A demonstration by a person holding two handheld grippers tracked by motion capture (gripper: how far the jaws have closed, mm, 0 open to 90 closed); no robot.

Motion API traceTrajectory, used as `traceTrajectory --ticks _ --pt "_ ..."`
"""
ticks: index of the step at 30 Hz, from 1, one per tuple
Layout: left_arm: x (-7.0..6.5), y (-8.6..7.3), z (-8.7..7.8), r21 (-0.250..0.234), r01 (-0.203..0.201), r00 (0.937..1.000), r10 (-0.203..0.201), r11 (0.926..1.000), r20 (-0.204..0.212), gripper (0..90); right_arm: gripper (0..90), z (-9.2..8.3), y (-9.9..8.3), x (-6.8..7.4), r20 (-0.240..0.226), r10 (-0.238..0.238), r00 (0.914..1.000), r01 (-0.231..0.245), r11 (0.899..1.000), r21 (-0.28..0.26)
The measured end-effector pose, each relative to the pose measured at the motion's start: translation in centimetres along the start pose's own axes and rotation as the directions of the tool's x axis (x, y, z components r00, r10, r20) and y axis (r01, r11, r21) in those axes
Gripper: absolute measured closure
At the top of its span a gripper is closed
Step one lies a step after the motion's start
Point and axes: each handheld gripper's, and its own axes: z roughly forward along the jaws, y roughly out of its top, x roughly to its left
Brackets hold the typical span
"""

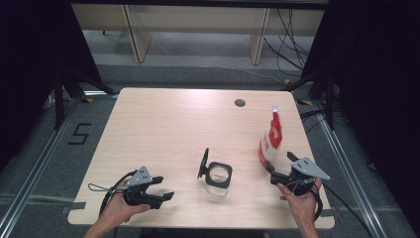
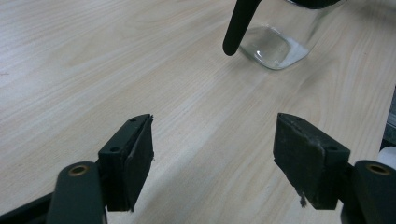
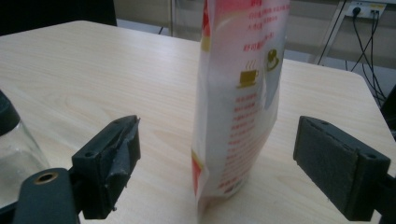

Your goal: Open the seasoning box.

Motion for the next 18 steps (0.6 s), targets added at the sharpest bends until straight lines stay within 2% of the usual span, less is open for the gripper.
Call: traceTrajectory --ticks 2,4,5,8,11,13,14,15,16,17,18 --pt "0.0 0.1 -0.1 -0.004 0.006 1.0 -0.006 1.0 -0.003 28.6 15.6 0.4 0.2 -0.1 0.002 -0.011 0.9999 0.011 1.0 -0.009" --pt "0.1 0.2 -0.2 -0.002 -0.009 0.9999 0.009 1.0 -0.005 28.6 15.7 0.8 0.4 -0.1 0.002 -0.008 1.0 0.008 1.0 -0.014" --pt "0.0 0.1 -0.3 0.0 0.013 0.9999 -0.013 0.9999 -0.006 28.6 15.7 0.8 0.4 -0.1 0.002 -0.008 1.0 0.008 1.0 -0.014" --pt "0.2 0.2 -0.5 -0.001 -0.011 0.9999 0.011 0.9999 -0.008 28.6 15.6 1.7 0.7 0.1 0.016 -0.012 0.9998 0.012 1.0 -0.015" --pt "0.2 0.2 -0.5 -0.009 0.003 1.0 -0.003 1.0 -0.008 28.6 15.7 2.3 0.8 0.2 0.023 -0.025 0.9994 0.025 1.0 -0.016" --pt "0.1 0.3 -0.4 -0.009 0.009 0.9999 -0.009 0.9999 -0.006 28.6 15.8 2.4 0.8 0.3 0.028 -0.009 0.9996 0.009 1.0 -0.01" --pt "0.1 0.3 -0.3 -0.019 0.012 0.9999 -0.012 0.9998 -0.005 28.6 15.7 2.8 0.7 0.2 0.047 -0.017 0.9988 0.017 1.0 -0.01" --pt "0.1 0.5 -0.5 0.007 -0.006 0.9998 0.006 1.0 -0.017 28.6 15.7 2.8 0.7 0.2 0.047 -0.017 0.9988 0.017 1.0 -0.01" --pt "0.2 0.5 -0.2 -0.016 -0.008 1.0 0.008 0.9998 -0.003 28.5 15.7 3.1 0.6 0.0 0.053 -0.007 0.9986 0.008 1.0 -0.004" --pt "0.2 0.7 -0.2 0.001 -0.004 1.0 0.004 1.0 -0.006 28.5 15.7 3.2 0.6 -0.1 0.05 -0.009 0.9987 0.009 1.0 -0.008" --pt "0.2 0.7 -0.1 -0.009 -0.006 1.0 0.006 0.9999 -0.004 28.5 15.7 3.3 0.6 -0.1 0.052 -0.007 0.9986 0.007 1.0 -0.007"
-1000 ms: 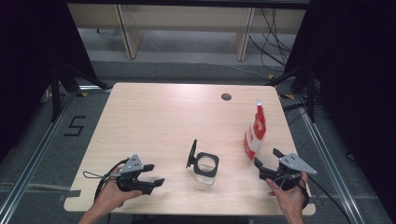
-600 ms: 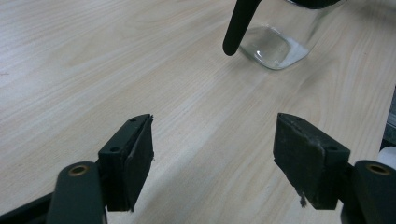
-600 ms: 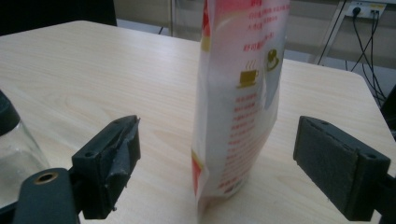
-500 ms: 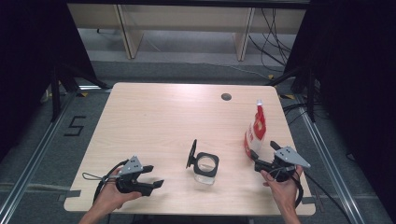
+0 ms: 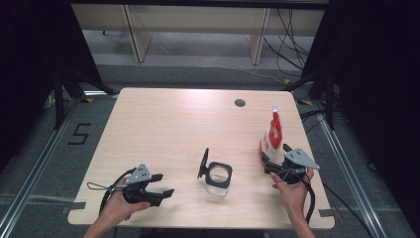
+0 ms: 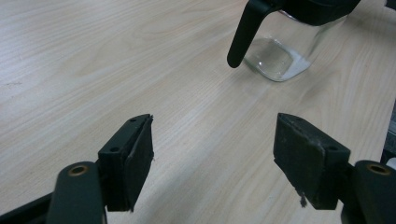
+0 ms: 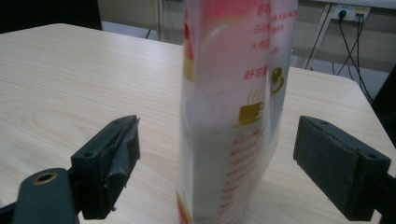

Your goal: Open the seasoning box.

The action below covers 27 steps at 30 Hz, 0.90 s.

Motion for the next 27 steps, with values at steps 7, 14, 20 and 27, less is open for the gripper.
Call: traceTrajectory --ticks 7,14,20,27 --pt "-0.1 -0.1 0.2 0.003 0.017 0.9998 -0.017 0.9999 0.005 28.6 18.0 0.6 -0.1 -0.4 0.021 -0.005 0.9998 0.005 1.0 0.006" --pt "-0.2 -0.2 0.0 -0.001 0.016 0.9998 -0.016 0.9999 0.008 28.6 34.0 0.4 -0.1 -0.9 0.014 -0.022 0.9997 0.022 1.0 0.022" --pt "-0.1 -0.2 0.0 -0.005 0.012 0.9999 -0.012 0.9999 0.006 28.5 40.4 0.3 0.0 -0.8 0.0 -0.035 0.9994 0.035 0.999 0.021" --pt "-0.1 -0.1 -0.2 -0.012 0.01 0.9999 -0.01 0.9999 0.003 28.5 44.6 0.1 0.1 -1.5 -0.046 -0.035 0.9984 0.036 0.999 0.031"
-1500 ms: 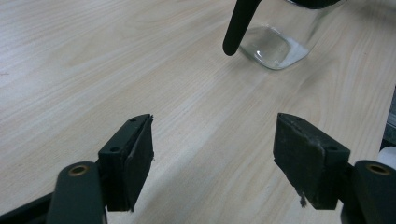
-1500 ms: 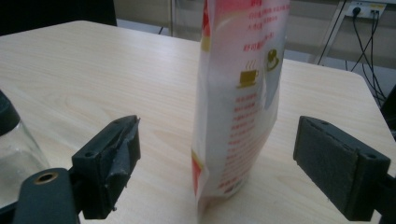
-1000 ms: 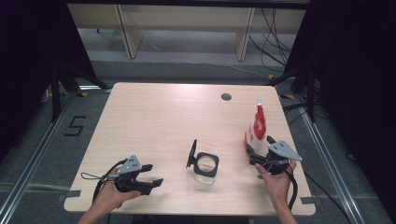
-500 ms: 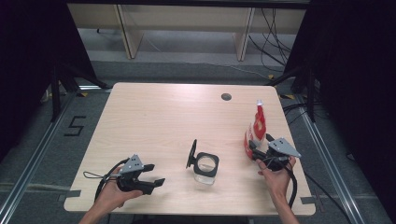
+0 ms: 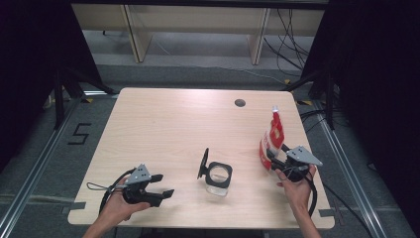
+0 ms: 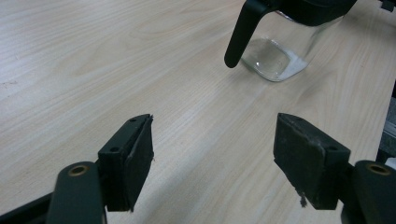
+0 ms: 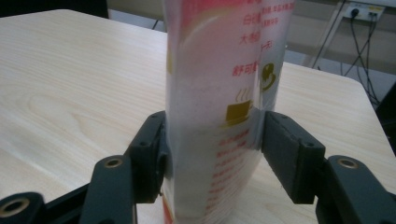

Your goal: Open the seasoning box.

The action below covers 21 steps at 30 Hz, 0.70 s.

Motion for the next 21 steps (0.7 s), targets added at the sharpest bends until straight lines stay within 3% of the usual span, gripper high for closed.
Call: traceTrajectory --ticks 3,7,8,9,11,17,18,19,21 --pt "0.1 0.0 0.0 0.002 0.01 0.9999 -0.01 0.9999 0.002 28.5 46.8 -0.5 0.1 -1.0 -0.054 -0.035 0.9979 0.036 0.999 0.011" --pt "0.2 -0.1 0.1 0.004 0.006 1.0 -0.006 1.0 0.002 28.5 47.6 -0.7 0.1 -1.6 -0.074 -0.027 0.9969 0.028 1.0 0.005" --pt "0.4 -0.1 0.0 0.025 -0.02 0.9998 0.02 0.9995 -0.003 28.5 47.6 -0.7 0.1 -1.6 -0.074 -0.027 0.9969 0.028 1.0 0.005" --pt "0.1 -0.1 0.1 0.006 0.014 0.9999 -0.014 0.9999 0.002 28.5 47.6 -0.7 0.1 -1.9 -0.091 -0.035 0.9952 0.036 0.999 0.01" --pt "0.1 -0.1 0.1 0.007 0.017 0.9999 -0.017 0.9998 0.002 28.5 47.1 -0.7 0.0 -1.9 -0.089 -0.042 0.9951 0.042 0.999 0.0" --pt "0.2 -0.1 0.1 0.007 0.001 1.0 -0.001 1.0 0.006 28.5 38.3 -0.4 -0.2 -1.6 -0.078 -0.001 0.997 -0.001 1.0 -0.022" --pt "0.4 0.0 0.0 0.029 -0.023 0.9997 0.023 0.9993 -0.001 28.5 37.4 -0.3 -0.2 -1.6 -0.07 -0.003 0.9975 0.001 1.0 -0.027" --pt "0.3 -0.1 0.0 0.023 -0.012 0.9999 0.012 0.9997 -0.007 28.5 36.6 -0.3 -0.2 -1.5 -0.073 0.02 0.9971 -0.021 1.0 -0.022" --pt "0.1 -0.1 0.1 0.002 0.016 0.9999 -0.016 0.9999 0.0 28.5 35.1 -0.2 -0.3 -1.4 -0.075 0.015 0.997 -0.017 1.0 -0.019"
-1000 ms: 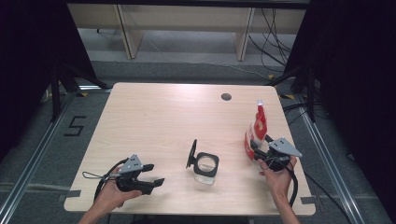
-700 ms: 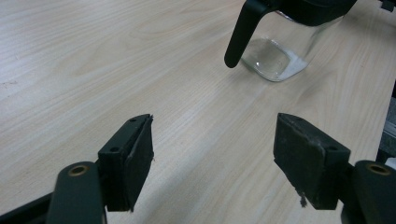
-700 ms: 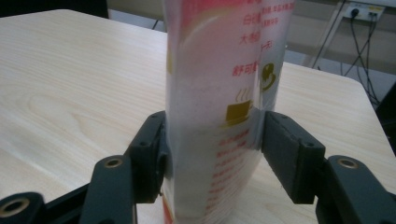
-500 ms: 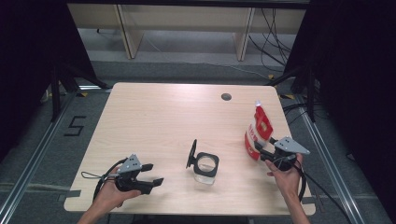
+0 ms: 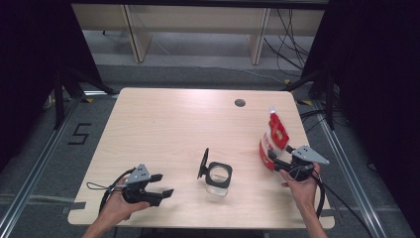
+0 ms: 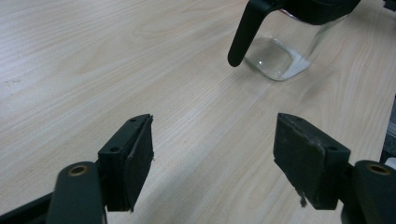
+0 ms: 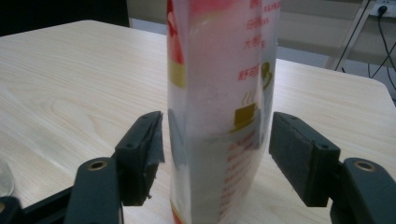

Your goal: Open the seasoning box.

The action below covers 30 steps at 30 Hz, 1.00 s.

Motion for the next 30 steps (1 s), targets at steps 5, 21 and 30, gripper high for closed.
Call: traceTrajectory --ticks 5,21,30 --pt "0.1 0.0 0.0 0.014 -0.017 0.9999 0.017 0.9998 -0.003 28.5 32.1 0.3 -0.1 0.2 0.016 -0.002 0.9999 0.002 1.0 0.008" --pt "-0.1 0.0 0.0 0.006 0.001 1.0 -0.001 1.0 0.002 28.5 28.0 0.6 0.0 0.4 0.024 0.006 0.9997 -0.006 1.0 0.014" --pt "0.0 0.0 0.0 0.005 -0.022 0.9997 0.022 0.9997 -0.005 28.5 27.9 1.1 -0.2 0.5 0.029 -0.005 0.9996 0.006 1.0 -0.005"
